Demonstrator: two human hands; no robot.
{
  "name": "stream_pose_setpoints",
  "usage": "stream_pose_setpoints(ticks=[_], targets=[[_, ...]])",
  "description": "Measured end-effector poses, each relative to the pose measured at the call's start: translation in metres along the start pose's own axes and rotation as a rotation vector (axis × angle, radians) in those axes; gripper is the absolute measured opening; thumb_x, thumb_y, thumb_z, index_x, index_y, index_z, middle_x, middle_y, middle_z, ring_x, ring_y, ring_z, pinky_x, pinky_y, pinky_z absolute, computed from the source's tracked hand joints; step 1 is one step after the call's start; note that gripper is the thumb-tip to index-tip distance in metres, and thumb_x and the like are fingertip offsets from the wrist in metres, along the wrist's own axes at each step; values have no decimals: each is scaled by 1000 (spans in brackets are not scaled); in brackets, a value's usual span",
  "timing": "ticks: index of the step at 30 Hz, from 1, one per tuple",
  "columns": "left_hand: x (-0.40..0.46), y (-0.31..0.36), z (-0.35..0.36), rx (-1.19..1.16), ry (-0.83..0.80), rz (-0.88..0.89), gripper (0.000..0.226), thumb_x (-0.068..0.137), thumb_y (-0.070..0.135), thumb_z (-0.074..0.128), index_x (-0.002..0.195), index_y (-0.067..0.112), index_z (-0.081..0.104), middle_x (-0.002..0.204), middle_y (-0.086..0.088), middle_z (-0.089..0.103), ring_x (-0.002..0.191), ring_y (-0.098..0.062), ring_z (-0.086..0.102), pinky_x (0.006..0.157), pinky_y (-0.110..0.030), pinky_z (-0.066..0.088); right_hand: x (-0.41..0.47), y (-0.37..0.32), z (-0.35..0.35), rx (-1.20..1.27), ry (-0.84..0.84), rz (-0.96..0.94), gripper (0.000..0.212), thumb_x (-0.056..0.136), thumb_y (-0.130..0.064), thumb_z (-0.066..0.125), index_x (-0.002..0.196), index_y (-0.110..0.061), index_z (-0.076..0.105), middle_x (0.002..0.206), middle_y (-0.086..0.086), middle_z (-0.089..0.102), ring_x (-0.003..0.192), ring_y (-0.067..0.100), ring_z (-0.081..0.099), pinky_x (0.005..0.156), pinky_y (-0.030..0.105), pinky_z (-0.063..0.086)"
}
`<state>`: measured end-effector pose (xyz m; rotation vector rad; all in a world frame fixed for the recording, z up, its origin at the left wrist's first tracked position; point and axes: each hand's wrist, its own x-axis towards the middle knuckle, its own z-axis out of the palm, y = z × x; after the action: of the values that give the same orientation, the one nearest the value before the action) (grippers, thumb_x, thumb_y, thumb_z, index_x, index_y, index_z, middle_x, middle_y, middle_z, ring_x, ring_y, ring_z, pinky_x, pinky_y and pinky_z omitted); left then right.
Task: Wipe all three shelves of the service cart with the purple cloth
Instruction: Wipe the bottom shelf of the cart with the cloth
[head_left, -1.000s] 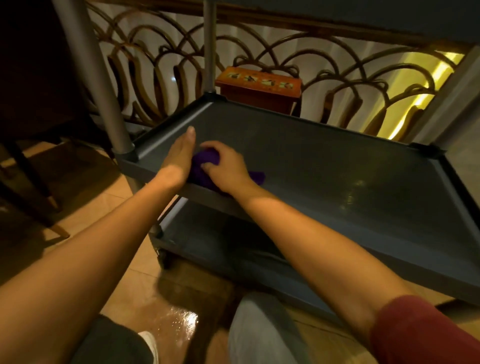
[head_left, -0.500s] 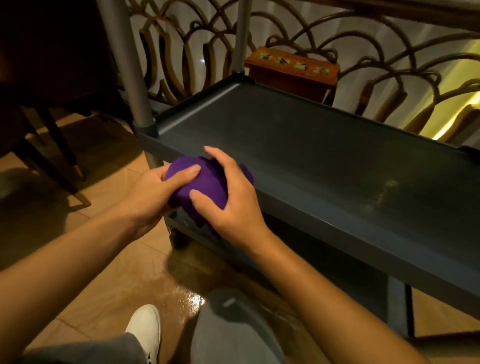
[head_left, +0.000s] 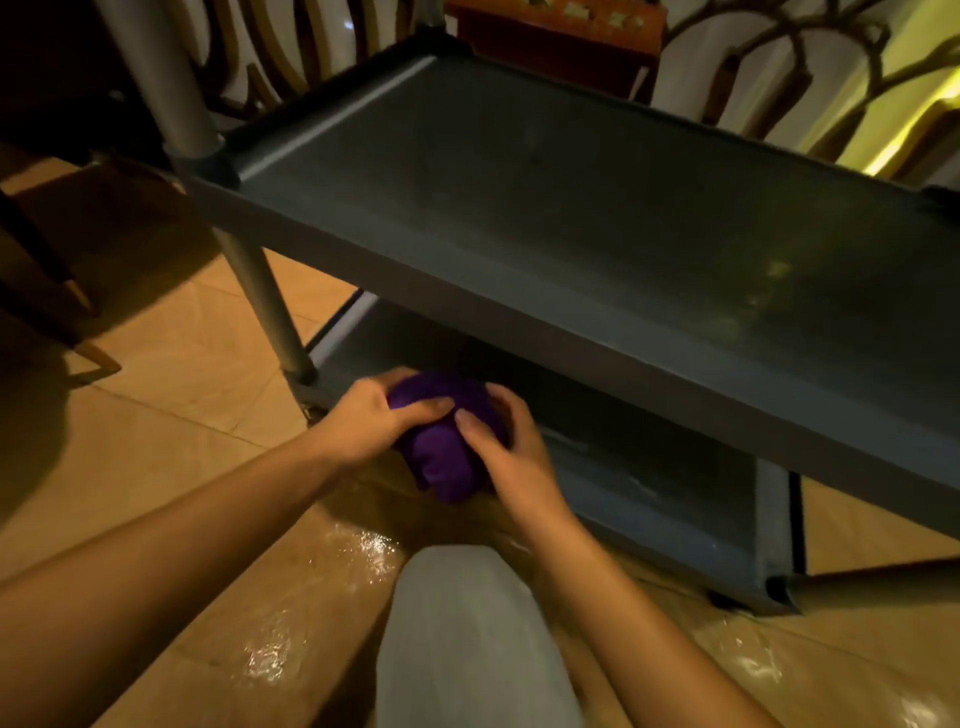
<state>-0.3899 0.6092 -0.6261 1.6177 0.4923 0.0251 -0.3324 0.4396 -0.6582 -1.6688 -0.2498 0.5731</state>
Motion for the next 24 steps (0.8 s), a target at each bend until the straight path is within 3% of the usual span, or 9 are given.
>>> stream_pose_setpoints(ticks=[2,4,7,10,13,17,19,22,24], targets=[[16,-18,11,-105,-90,-46,19,79,32,81,97,32,76,99,1,79,91,-12,75,73,-23,60,16,13,-13,136,3,215,70,67,-64,82,128,-39,58,126,-5,69,115,18,68,86,26,57],[37,-38,26,-231,-115,-93,27,68,35,85,94,31,77,99,-1,79,91,-16,75,72,-24,61,25,38,-27,372,-3,294,88,60,-63,87,134,-22,61,126,9,72,114,25,71,94,37,58],[70,-63,52,-273,-122,-170,53,49,37,95,96,24,75,95,-1,80,88,-18,76,67,-25,59,30,59,-41,503,90,282,78,63,-46,93,130,-16,65,123,14,74,115,30,71,100,48,56],[92,-87,71,-353,-278,-269,60,51,44,95,102,20,78,105,-7,79,99,-24,75,81,-37,58,42,71,-56,397,229,244,60,71,-32,90,124,-16,65,114,12,77,107,30,73,94,49,59],[106,-98,76,-158,-410,-201,57,46,62,91,90,27,80,97,0,80,90,-17,76,77,-33,55,53,70,-69,239,264,280,43,80,-25,82,119,-13,67,109,14,77,103,31,73,88,44,61],[112,-105,80,-152,-684,-260,48,69,39,86,114,26,74,117,-4,75,110,-18,71,84,-34,60,52,81,-69,87,123,265,26,86,-33,75,103,-13,74,96,9,78,95,24,72,85,37,56],[101,-106,85,-129,-799,-321,48,77,27,82,122,15,69,122,-11,73,112,-24,70,84,-33,61,47,84,-62,27,199,229,32,89,-41,72,105,-13,72,99,7,76,96,20,71,86,34,55],[86,-110,96,-85,-662,-351,40,76,20,80,111,2,72,112,-19,75,100,-29,74,88,-41,60,37,86,-65,-149,535,177,42,97,-44,62,124,-13,62,121,7,69,114,22,64,96,34,49],[83,-117,102,-88,-487,-326,33,79,16,78,109,3,73,108,-18,76,99,-31,74,94,-47,57,21,92,-72,-158,611,171,50,96,-45,62,137,-18,55,133,4,62,123,22,58,103,32,46]])
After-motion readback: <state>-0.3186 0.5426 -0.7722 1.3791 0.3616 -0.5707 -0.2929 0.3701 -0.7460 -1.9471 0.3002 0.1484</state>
